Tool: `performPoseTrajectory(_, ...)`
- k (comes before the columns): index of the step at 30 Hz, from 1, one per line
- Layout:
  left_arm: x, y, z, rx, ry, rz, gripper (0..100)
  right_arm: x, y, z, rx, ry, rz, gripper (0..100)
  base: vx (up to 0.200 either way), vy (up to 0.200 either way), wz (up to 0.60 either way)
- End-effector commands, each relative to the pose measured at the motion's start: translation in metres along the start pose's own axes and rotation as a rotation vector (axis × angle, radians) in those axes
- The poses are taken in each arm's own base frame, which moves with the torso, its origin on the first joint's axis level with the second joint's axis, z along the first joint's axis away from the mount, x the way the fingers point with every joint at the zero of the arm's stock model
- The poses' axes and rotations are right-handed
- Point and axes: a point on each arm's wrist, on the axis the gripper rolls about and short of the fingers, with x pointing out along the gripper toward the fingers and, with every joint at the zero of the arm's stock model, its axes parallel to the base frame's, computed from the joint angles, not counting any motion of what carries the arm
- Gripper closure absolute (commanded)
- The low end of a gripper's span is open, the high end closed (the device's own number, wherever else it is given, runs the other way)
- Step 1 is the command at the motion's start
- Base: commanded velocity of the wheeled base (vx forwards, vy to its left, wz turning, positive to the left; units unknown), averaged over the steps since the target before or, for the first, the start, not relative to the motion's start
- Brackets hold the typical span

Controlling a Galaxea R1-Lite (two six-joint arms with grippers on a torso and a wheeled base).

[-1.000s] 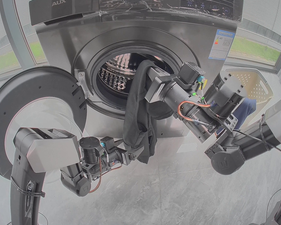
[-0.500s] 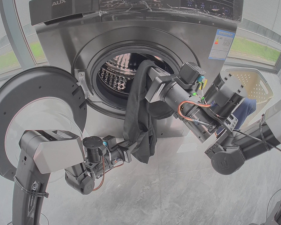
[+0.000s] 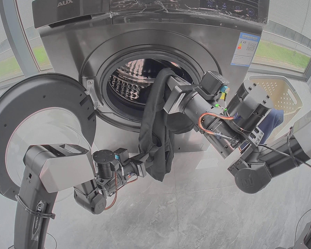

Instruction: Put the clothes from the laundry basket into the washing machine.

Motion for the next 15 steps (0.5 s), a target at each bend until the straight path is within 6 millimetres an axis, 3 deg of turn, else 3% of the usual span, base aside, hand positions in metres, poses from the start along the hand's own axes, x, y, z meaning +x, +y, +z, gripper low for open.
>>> performPoseTrajectory(1,-0.009,-0.004,0.000,-0.001,0.029,-0.015,0,0.000,-0.001,0.000,-0.001,0.001,-0.002,100,0.000,0.000,0.00)
performPoseTrajectory(8,-0.012,-0.006,-0.005,0.014,0.051,-0.021,0,0.000,0.000,-0.002,-0.001,0.005,-0.001,100,0.000,0.000,0.00)
performPoseTrajectory(15,-0.002,-0.009,-0.009,0.018,0.034,-0.038,0,0.000,0.001,-0.002,0.001,0.005,0.003,100,0.000,0.000,0.00)
